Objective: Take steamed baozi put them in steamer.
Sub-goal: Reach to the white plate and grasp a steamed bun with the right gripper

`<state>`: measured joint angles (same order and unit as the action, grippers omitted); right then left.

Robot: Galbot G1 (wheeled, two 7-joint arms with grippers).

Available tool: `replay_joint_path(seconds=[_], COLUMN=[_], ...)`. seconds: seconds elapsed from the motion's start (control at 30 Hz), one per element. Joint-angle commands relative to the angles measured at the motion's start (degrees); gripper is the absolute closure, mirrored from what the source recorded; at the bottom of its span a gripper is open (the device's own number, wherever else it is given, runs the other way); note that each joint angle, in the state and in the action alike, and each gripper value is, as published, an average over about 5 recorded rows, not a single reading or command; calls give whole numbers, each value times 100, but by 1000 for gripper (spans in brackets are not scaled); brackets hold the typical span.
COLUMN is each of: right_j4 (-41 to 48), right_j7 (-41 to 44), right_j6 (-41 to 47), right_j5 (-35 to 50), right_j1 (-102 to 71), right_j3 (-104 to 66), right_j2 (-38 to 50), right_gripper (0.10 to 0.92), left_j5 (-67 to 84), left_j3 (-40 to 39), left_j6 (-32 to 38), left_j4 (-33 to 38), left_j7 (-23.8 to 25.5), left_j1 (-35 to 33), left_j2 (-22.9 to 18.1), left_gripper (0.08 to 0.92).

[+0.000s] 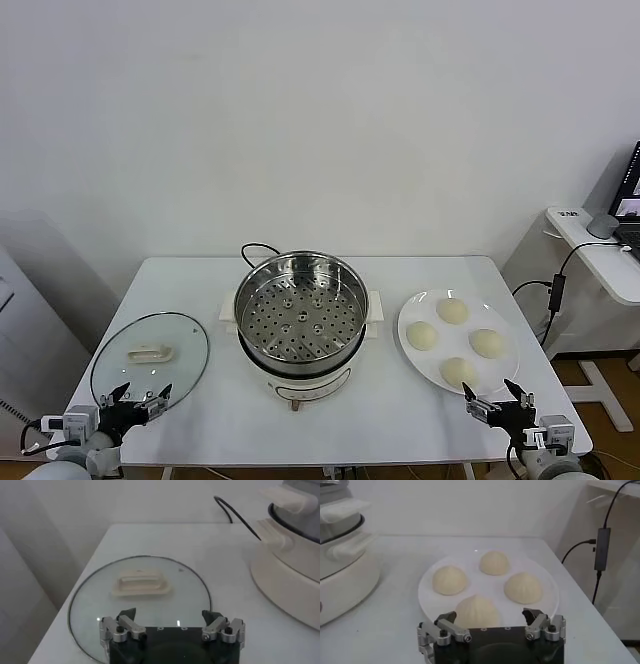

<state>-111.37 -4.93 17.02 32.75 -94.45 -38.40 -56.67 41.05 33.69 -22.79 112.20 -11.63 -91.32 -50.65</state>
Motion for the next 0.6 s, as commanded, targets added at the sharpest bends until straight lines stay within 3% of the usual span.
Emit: replay_joint_path(seconds=[0.03,0.23,0.6], right_j4=[-5,29,628], right_j7=[-3,84,668], right_j6=[-3,-36,-194], right_j5=[-20,-376,-2978], right_j1=[0,65,1277], right_j3=[2,-24,78], right_j2=[-1,38,825], right_gripper=[203,203,203], left_j5=[-41,-48,-130], left_j3=[0,7,17], left_j6=[10,20,25], left_j4=[-1,7,32], left_j7=[2,-1,-1], left_j1=[0,-4,-4], left_j2=[-2,2,-15], left_gripper=[177,177,177])
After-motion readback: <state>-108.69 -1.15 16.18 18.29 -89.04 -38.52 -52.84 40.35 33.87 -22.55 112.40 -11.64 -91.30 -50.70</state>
